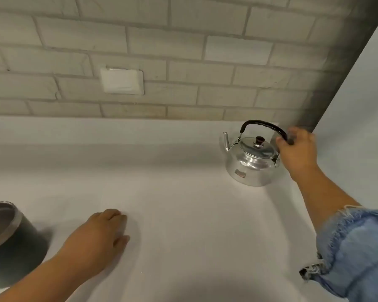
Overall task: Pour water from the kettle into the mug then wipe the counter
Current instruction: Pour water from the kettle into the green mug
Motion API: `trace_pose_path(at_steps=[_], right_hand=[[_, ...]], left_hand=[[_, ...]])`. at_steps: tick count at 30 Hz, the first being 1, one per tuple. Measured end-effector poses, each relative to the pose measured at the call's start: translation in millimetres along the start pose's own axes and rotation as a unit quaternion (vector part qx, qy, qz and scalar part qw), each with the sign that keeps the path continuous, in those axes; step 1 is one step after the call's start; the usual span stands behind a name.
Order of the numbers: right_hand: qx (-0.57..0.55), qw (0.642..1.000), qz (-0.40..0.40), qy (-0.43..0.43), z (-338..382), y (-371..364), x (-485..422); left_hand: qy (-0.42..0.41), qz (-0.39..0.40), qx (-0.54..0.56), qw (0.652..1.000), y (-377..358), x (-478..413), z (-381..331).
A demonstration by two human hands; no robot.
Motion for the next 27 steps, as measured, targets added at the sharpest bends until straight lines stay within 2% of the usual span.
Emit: trace_pose_path(at_steps=[6,11,16,22,27], right_hand=[[-0.117,0.988,0.031,-0.092,-19.8,-25.7,-18.8],[-0.166,0.980,0.027,-0.104,-29.7,-35.4,-27.4],[-0.219,0.962,0.074,-0.143,-34.6,-40.8,-33.9],[-0.271,0.954,0.056,-0.111,-18.8,-37.3,-20.7],[-0.304,0.949,0.049,-0.063,23.0,-25.0,-2.9]], left_hand=[[-0.012,0.010,-0.012,1.000,1.4,-7.8,-0.2],[-0.015,0.008,-0.015,1.000,2.4,-6.7,-0.6],[-0.014,0.010,-0.012,1.000,1.7,-5.5,-2.0],[-0.008,0.008,-0.018,1.000,1.1,-4.5,-3.0],[0.002,0.017,-0.015,1.000,0.0,-5.2,0.4]])
Point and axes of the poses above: each hand's wrist, its own x-axis away from the middle knuckle, its own y-axis out of the back of the hand, z = x × y, the point moved 9 cm from there along -x, towards the middle knuckle, and after that the axes turned 10 degrees about z, right-handed, at the moved point
